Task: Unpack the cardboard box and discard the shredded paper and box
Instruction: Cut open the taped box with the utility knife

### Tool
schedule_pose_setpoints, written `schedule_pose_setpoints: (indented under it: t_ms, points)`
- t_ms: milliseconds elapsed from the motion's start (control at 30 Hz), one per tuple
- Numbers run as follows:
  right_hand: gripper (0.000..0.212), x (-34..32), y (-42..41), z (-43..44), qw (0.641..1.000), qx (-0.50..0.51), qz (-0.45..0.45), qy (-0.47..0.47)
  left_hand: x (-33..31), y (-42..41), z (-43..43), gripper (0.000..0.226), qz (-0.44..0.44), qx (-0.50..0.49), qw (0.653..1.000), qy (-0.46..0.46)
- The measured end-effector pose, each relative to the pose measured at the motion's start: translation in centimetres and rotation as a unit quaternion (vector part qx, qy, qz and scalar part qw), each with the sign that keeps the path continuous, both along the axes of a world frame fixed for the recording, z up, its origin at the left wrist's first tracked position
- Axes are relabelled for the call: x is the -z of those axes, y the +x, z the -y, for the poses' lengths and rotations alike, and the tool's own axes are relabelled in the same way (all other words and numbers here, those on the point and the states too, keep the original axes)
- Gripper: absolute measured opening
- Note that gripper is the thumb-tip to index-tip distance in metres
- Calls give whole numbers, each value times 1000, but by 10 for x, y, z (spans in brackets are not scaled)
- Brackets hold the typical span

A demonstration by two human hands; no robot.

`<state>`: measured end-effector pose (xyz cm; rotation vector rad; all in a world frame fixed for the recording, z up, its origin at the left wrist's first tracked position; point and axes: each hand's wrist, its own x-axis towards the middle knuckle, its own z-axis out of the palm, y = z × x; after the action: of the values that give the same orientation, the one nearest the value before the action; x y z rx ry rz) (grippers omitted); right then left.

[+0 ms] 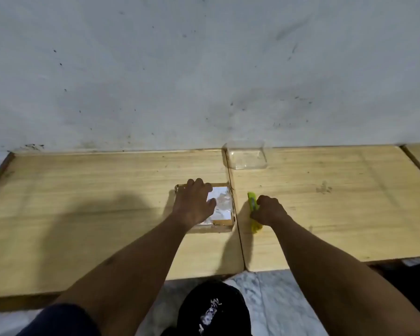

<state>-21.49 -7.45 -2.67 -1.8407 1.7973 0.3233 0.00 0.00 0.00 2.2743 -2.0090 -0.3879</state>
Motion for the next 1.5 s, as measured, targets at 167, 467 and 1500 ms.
schedule_pose_setpoints:
  t_ms: [167, 467, 1500]
  points:
    - [52, 8, 4, -6, 998, 54, 22, -1, 15, -4, -8, 48, -2, 4, 999, -50]
    - [33, 7, 8, 15, 989, 75, 114, 64, 41, 10, 1, 59, -35, -9, 998, -50]
    - [22, -38, 66, 20, 948, 29, 301, -101, 49, 50, 55, 60, -2, -26, 999, -48]
